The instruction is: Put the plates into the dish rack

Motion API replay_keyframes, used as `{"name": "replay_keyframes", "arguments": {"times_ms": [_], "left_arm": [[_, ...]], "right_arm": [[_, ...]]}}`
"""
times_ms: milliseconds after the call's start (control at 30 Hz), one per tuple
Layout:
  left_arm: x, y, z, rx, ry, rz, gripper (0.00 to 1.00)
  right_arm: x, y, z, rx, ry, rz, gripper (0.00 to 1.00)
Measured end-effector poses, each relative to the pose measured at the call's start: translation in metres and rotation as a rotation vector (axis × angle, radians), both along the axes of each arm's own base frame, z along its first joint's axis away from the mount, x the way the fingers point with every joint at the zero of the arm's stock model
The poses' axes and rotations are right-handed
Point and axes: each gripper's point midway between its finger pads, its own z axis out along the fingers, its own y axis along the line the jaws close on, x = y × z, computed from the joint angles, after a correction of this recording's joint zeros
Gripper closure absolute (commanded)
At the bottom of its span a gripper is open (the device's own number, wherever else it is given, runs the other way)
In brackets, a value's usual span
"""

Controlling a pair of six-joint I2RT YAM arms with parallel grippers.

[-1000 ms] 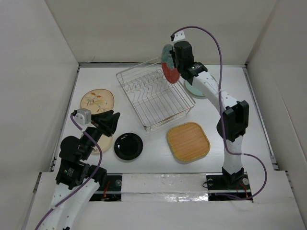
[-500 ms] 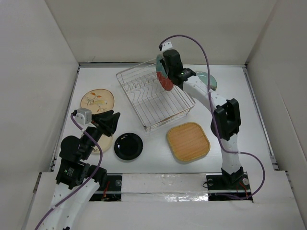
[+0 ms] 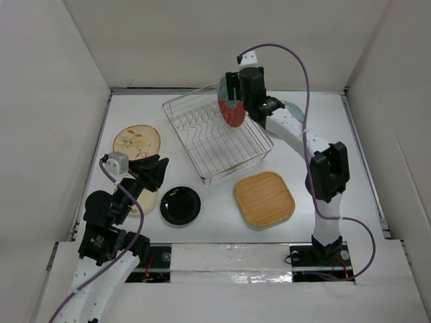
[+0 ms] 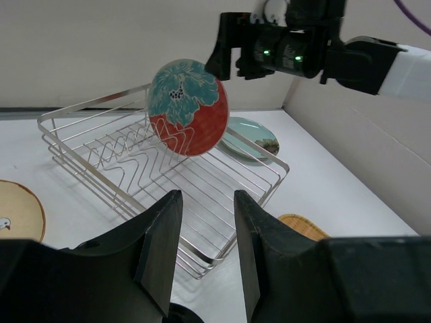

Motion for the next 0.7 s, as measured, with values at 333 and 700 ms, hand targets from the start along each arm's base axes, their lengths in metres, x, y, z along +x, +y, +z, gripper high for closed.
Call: {"name": "replay_keyframes", "arguments": {"times_ms": [333, 700], "left_arm": [[0.0, 0.0, 0.0, 0.001, 0.001, 0.0, 0.72], [0.001, 0.0, -0.001, 0.003, 0.002, -0.001, 0.83]], "right_arm": [[-0.037, -0.178, 0.025, 0.535, -0.116, -0.242, 0.9], [-0.056, -0.279, -0.176, 0.833, 0.215, -0.563, 0.28]]}}
